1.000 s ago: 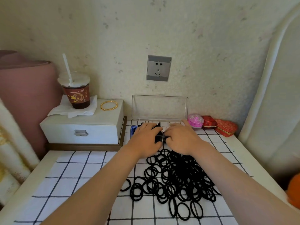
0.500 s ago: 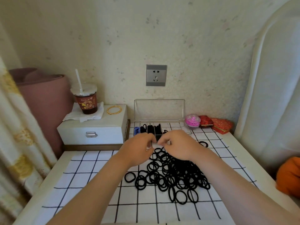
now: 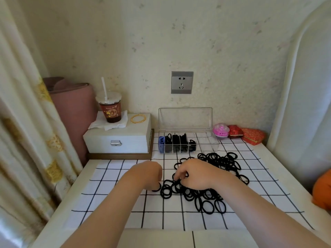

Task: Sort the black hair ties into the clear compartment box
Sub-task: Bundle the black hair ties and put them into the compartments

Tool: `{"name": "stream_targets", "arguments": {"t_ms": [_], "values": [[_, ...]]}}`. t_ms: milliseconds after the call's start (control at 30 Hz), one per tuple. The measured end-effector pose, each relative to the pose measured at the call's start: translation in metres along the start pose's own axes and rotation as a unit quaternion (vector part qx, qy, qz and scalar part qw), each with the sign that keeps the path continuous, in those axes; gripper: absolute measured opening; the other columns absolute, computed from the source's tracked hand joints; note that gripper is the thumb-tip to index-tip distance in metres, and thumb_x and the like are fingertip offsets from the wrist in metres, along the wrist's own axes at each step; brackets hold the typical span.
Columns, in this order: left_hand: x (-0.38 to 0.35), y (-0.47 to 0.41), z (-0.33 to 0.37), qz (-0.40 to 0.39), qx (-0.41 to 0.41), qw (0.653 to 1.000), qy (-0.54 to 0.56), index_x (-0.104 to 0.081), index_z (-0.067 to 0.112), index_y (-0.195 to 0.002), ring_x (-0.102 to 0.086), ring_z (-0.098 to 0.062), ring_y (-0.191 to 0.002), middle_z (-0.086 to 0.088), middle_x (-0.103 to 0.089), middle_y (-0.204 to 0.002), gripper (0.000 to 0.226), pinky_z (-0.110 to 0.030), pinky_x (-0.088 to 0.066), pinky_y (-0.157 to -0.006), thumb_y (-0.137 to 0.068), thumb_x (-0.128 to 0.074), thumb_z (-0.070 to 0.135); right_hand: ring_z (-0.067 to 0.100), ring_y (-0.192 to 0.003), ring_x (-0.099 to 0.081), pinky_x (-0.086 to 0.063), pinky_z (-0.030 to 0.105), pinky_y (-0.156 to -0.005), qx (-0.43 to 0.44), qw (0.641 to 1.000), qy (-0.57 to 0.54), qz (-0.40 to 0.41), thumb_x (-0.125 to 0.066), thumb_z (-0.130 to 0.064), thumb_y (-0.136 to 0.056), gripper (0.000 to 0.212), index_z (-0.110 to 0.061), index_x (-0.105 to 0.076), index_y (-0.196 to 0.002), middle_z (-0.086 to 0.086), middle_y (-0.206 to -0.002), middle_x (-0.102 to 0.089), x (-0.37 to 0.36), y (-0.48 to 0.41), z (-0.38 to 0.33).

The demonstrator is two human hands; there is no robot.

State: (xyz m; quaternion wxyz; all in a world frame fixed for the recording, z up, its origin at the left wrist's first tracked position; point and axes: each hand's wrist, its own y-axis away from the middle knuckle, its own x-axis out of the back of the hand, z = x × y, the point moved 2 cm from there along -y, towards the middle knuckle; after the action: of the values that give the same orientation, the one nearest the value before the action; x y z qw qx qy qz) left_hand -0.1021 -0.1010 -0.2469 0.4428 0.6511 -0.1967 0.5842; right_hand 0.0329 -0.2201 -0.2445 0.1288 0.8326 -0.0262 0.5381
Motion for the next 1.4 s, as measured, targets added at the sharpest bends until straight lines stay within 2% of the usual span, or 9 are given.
{"name": "stream_targets", "arguments": {"t_ms": [133,233,367,500,633,900,1000,1200,1400], "values": [[-0.004,-0.012,-0.002,-0.002,0.019,1.0,0.018,-0.07,0.013,-0.109,-0.065,-0.025,-0.099,-0.006,-0.067,-0.11,0.022,-0.034,-0.056,-0.086,-0.09,-0.059,0.015,0.008,-0.086,-0.053,-0.05,0.028,-0.077,0.032,0.996,0.081,0.005,-0.065,-0.03,-0.087,0.028,-0.031,-0.072,-0.114,-0.015,-0.092,-0.057,-0.009,-0.009,-0.008],[-0.002,-0.016,-0.006,-0.001,0.002,1.0,0.021,-0.067,0.011,-0.112,-0.063,-0.025,-0.102,-0.007,-0.065,-0.114,0.023,-0.033,-0.053,-0.087,-0.094,-0.053,0.012,0.013,-0.08,-0.057,-0.053,0.031,-0.072,0.012,0.994,0.107,0.031,-0.064,-0.028,-0.084,0.016,-0.026,-0.076,-0.096,-0.01,-0.087,-0.063,-0.012,-0.016,-0.007],[0.011,-0.008,-0.014,0.045,-0.054,0.989,0.133,-0.068,0.023,-0.102,-0.062,-0.01,-0.089,0.008,-0.064,-0.096,0.014,-0.022,-0.049,-0.076,-0.094,-0.058,0.017,0.015,-0.083,-0.064,-0.057,0.035,-0.075,-0.022,0.996,0.08,0.027,-0.07,-0.038,-0.082,0.019,-0.023,-0.076,-0.092,-0.007,-0.089,-0.07,-0.012,-0.022,-0.003],[0.013,0.001,-0.007,-0.005,-0.107,0.974,0.198,-0.073,0.022,-0.105,-0.061,0.003,-0.064,0.014,-0.068,-0.08,0.017,-0.012,-0.045,-0.063,-0.088,-0.07,0.02,0.017,-0.085,-0.063,-0.055,0.032,-0.074,-0.015,0.994,0.107,0.017,-0.067,-0.033,-0.085,0.014,-0.024,-0.075,-0.092,-0.006,-0.091,-0.07,-0.011,-0.025,-0.005],[0.001,0.001,0.0,-0.027,-0.112,0.982,0.15,-0.074,0.022,-0.112,-0.06,-0.001,-0.071,0.008,-0.071,-0.097,0.026,-0.015,-0.047,-0.071,-0.086,-0.072,0.02,0.023,-0.076,-0.064,-0.058,0.038,-0.071,-0.012,0.993,0.117,-0.002,-0.06,-0.027,-0.084,0.017,-0.016,-0.071,-0.079,0.003,-0.08,-0.069,-0.012,-0.024,-0.004],[-0.005,-0.002,0.008,0.015,-0.104,0.99,0.09,-0.076,0.024,-0.096,-0.06,-0.01,-0.081,0.01,-0.067,-0.088,0.017,-0.021,-0.047,-0.07,-0.083,-0.069,0.016,-0.004,-0.074,-0.061,-0.05,0.015,-0.068,-0.019,0.99,-0.079,0.116,-0.068,-0.019,-0.087,0.016,-0.027,-0.072,-0.1,-0.013,-0.094,-0.069,0.012,-0.013,0.012],[-0.007,-0.003,0.01,0.001,-0.104,0.991,0.081,-0.074,0.022,-0.099,-0.062,-0.015,-0.089,0.006,-0.068,-0.095,0.018,-0.027,-0.053,-0.078,-0.084,-0.066,0.019,-0.008,-0.058,-0.058,-0.044,0.007,-0.06,-0.046,0.989,-0.111,0.085,-0.063,-0.016,-0.093,0.028,-0.025,-0.07,-0.119,-0.008,-0.109,-0.069,0.016,-0.009,0.016],[-0.004,-0.004,0.01,-0.005,-0.102,0.991,0.085,-0.074,0.021,-0.101,-0.06,-0.01,-0.085,0.008,-0.067,-0.093,0.017,-0.02,-0.047,-0.072,-0.085,-0.069,0.02,0.004,-0.056,-0.064,-0.052,0.022,-0.053,-0.045,0.989,-0.112,-0.083,-0.063,-0.012,-0.092,0.033,-0.024,-0.069,-0.122,-0.01,-0.098,-0.066,0.02,0.008,0.005],[-0.005,-0.005,0.014,-0.015,-0.101,0.994,0.035,-0.071,0.023,-0.101,-0.058,-0.015,-0.086,0.007,-0.06,-0.094,0.017,-0.024,-0.045,-0.07,-0.085,-0.065,0.025,0.014,-0.079,-0.065,-0.056,0.031,-0.076,-0.043,0.991,0.053,-0.114,-0.069,-0.018,-0.083,0.042,-0.029,-0.064,-0.123,-0.006,-0.103,-0.061,0.004,0.004,-0.002]]}}
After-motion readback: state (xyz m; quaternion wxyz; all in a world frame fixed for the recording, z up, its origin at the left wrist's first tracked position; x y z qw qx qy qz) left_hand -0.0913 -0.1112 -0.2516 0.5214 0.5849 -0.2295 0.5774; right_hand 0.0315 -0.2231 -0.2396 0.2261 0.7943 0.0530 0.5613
